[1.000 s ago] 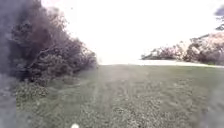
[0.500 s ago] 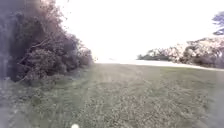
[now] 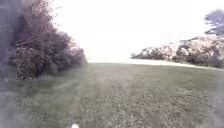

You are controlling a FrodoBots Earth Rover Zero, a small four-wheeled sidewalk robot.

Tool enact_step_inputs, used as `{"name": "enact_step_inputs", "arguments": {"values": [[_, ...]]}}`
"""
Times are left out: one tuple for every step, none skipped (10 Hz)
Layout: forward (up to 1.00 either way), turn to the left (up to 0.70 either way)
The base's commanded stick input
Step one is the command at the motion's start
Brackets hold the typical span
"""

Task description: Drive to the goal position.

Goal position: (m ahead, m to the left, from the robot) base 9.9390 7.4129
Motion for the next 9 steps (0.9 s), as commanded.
{"name": "enact_step_inputs", "arguments": {"values": [[0.85, 0.0], [0.85, 0.0], [0.85, 0.0], [0.85, 0.0], [0.85, 0.0], [0.85, 0.0], [0.85, 0.0], [0.85, 0.0], [0.85, 0.0]]}}
